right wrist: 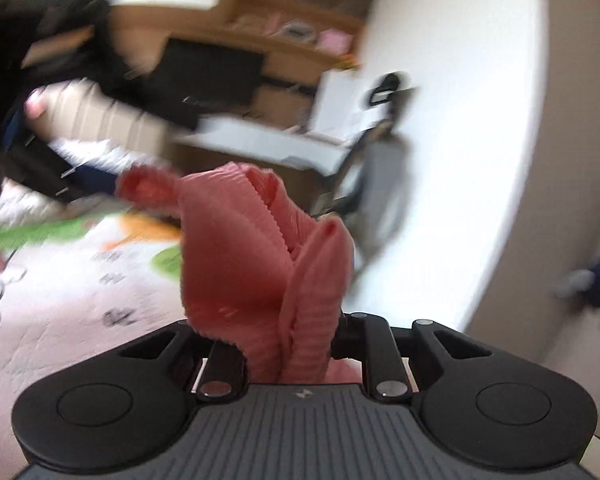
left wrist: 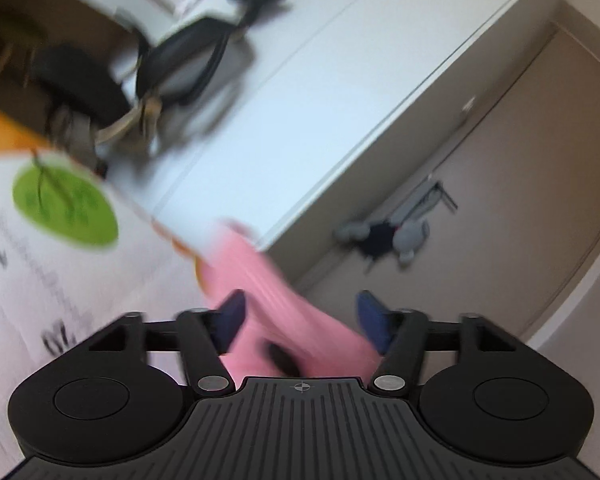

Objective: Fold clothes

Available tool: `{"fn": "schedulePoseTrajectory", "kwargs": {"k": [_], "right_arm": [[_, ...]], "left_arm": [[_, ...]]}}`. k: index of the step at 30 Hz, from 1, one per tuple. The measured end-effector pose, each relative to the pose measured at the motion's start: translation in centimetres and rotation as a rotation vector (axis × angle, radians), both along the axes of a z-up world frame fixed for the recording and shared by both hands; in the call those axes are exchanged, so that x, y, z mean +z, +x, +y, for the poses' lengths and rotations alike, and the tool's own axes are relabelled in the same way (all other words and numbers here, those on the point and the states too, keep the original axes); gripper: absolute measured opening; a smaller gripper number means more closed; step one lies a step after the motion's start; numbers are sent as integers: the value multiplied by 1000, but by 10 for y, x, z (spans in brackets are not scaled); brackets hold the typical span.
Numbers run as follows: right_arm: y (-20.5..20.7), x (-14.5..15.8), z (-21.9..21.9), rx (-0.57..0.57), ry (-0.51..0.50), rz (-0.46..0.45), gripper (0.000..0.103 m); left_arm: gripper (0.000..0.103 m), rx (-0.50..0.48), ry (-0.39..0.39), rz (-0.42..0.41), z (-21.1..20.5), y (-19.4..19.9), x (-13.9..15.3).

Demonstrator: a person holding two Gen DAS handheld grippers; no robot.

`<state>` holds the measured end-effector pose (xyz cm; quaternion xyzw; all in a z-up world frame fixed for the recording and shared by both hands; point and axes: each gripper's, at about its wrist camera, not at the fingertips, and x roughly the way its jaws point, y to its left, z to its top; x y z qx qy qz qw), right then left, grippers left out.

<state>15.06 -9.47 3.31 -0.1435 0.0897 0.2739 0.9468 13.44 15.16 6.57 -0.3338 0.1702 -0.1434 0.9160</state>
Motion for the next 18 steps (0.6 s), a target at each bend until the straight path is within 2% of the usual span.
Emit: {"fn": "schedulePoseTrajectory", "kwargs": {"k": [2, 3, 7, 9, 11, 14, 16, 17, 18], "right_arm": [[5, 6, -37, -81, 45, 31, 19], [9, 6, -55, -120, 64, 58, 19], [32, -19, -107, -223, 130, 249, 23], [40, -35, -125, -252, 158, 339, 31], [48, -50, -142, -282, 186, 429, 32], [48, -60, -155, -277, 221, 440, 33], [47, -58, -162, -268, 245, 419, 41], [47, -54, -161, -269, 257, 394, 52], [44, -48, -165, -268, 273, 367, 56]], "left_arm": [[87, 14, 28, -19, -4, -1, 6], [89, 6, 32, -3, -8, 3, 4], [93, -59, 57, 108, -35, 25, -16], [93, -101, 82, 170, -53, 38, -30], [93, -129, 122, 226, -71, 48, -43], [93, -157, 201, 287, -94, 61, -57], [93, -163, 265, 292, -105, 64, -59], [93, -163, 299, 290, -109, 65, -60], [93, -163, 333, 288, -113, 65, -60]]}}
